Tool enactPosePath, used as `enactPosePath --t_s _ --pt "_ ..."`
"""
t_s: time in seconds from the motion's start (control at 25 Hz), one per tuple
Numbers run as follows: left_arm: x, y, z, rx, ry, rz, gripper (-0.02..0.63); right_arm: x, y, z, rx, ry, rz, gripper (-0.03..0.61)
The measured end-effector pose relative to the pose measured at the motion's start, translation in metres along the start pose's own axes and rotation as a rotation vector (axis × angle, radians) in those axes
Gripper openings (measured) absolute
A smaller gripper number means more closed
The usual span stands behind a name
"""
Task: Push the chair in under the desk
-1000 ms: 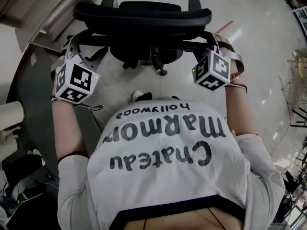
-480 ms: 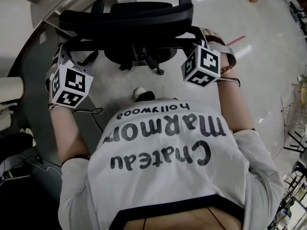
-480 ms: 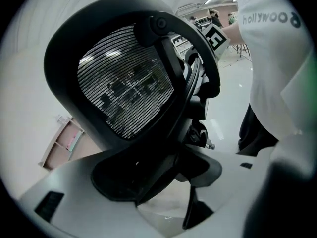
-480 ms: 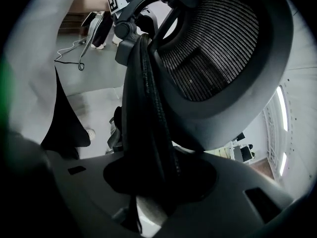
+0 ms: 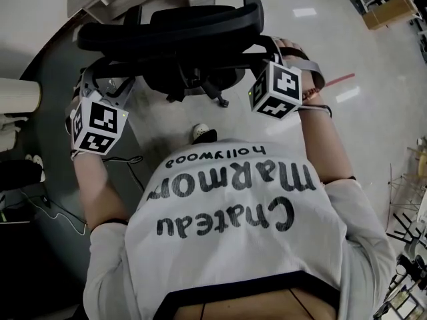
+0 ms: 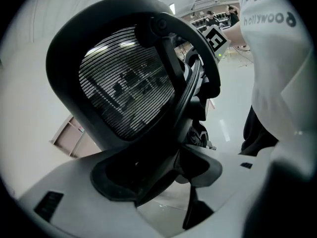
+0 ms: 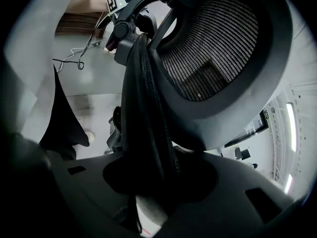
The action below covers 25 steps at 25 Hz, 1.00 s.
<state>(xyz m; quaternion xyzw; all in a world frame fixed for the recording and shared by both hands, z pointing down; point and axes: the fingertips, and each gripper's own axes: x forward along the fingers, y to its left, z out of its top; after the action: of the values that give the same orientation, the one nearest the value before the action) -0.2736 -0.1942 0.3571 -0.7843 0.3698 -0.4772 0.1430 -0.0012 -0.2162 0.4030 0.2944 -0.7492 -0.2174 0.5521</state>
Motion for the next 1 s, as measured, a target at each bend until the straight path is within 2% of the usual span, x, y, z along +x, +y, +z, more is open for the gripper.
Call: enactPosePath --t_s 0.4,1.0 --pt "-0.003 0.016 -0.024 -0.078 0.054 0.047 0.285 0.03 -0.018 0.03 -0.069 -0.05 0.029 0.178" --pt "0.009 0.06 -0.056 -0.113 0.068 0.075 0.285 0.076 -0.049 0.075 -0.11 -0.084 0.041 0.183"
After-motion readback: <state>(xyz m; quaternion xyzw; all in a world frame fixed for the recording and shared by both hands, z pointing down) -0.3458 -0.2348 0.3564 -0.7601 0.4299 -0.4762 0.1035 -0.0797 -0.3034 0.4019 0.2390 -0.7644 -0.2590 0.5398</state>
